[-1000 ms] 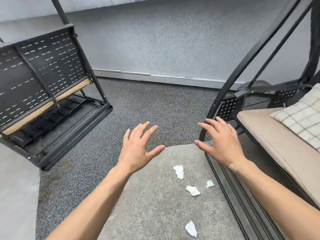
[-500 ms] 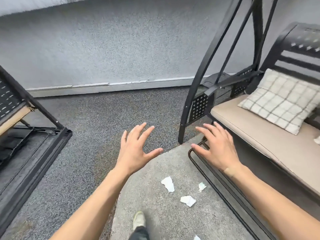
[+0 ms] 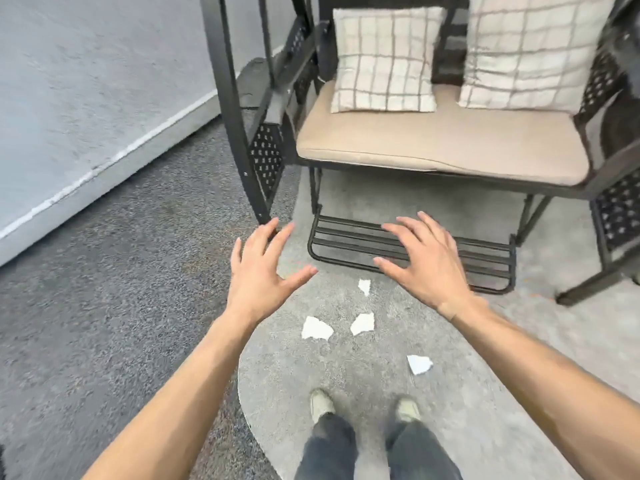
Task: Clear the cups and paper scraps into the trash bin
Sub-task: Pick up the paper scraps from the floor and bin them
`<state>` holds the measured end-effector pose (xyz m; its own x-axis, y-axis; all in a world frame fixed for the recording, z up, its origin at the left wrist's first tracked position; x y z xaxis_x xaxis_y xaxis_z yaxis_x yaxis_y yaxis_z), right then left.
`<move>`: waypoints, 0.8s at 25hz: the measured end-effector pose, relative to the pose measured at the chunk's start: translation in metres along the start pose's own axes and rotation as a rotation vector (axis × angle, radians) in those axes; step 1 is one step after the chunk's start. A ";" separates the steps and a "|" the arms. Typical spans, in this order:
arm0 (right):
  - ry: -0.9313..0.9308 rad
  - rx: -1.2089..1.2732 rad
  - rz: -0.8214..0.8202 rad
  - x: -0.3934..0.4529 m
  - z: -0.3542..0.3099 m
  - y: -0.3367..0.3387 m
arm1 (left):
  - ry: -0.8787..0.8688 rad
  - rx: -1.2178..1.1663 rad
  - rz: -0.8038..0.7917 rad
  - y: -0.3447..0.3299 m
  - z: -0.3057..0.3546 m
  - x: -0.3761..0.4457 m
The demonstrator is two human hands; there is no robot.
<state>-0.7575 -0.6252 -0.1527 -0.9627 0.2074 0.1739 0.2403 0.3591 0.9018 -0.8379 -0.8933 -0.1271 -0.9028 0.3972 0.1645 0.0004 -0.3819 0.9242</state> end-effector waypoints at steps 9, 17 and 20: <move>-0.245 -0.003 0.021 -0.040 0.105 -0.090 | -0.115 -0.013 -0.113 -0.145 -0.014 0.012; -0.271 -0.032 -0.030 -0.086 0.207 -0.298 | -0.215 0.027 -0.193 -0.367 -0.090 -0.007; -0.299 -0.043 -0.057 -0.112 0.243 -0.387 | -0.242 0.070 -0.271 -0.455 -0.135 -0.029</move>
<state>-0.7124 -0.5665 -0.6168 -0.8936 0.4489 0.0037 0.1750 0.3408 0.9237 -0.8699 -0.8432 -0.5991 -0.7466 0.6650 -0.0202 -0.1879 -0.1816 0.9653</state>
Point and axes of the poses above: each hand's wrist, its own x-axis towards the middle knuckle, its own y-axis out of the back of the hand, z = x × y, the point moved 2 cm from there along x, towards the middle knuckle, and after that the axes turned 5 degrees about z, right-handed, at the moved point
